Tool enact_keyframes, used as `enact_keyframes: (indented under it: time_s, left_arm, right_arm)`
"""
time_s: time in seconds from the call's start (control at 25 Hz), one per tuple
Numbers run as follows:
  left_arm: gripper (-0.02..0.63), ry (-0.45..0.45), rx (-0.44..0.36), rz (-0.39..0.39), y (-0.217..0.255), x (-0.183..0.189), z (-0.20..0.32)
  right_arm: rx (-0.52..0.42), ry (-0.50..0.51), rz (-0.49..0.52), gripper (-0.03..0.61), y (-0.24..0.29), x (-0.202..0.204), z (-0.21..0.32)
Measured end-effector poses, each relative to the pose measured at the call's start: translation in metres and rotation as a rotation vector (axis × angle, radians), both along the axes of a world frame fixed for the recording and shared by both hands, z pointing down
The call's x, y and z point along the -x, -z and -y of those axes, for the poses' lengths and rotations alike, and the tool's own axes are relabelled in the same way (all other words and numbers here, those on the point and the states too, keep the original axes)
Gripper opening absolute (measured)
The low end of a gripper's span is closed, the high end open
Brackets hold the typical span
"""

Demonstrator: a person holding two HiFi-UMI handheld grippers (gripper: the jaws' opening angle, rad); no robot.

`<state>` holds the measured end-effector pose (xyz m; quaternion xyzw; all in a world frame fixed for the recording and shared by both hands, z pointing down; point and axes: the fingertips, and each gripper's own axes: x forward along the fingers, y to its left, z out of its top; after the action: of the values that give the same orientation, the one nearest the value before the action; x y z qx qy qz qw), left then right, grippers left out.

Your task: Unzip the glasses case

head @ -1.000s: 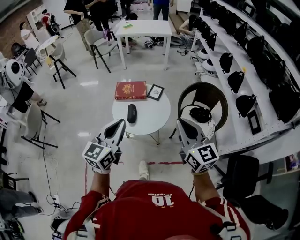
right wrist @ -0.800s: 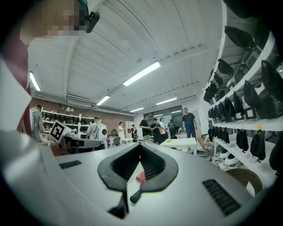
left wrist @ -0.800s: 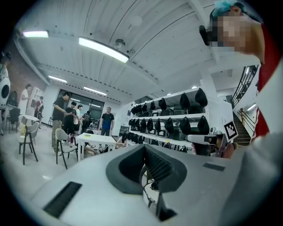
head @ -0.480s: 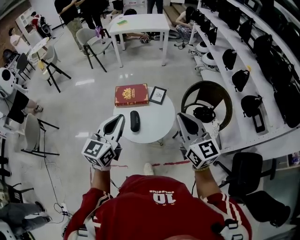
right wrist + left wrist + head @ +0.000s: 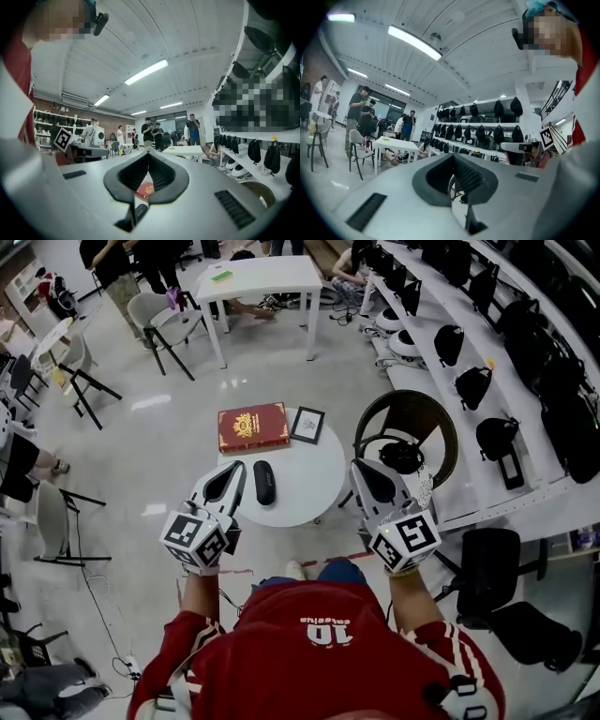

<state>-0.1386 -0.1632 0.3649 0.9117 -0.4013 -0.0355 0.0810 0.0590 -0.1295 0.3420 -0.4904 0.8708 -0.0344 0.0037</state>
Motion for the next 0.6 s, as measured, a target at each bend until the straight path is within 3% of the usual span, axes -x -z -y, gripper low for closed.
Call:
enact_keyframes:
  time_s: [0.6]
  left_arm:
    - [0.015, -0.006, -0.025, 0.023, -0.001, 0.006, 0.016]
  right_arm:
    - [0.008, 0.048, 0.006, 0.015, -0.012, 0.018, 0.021]
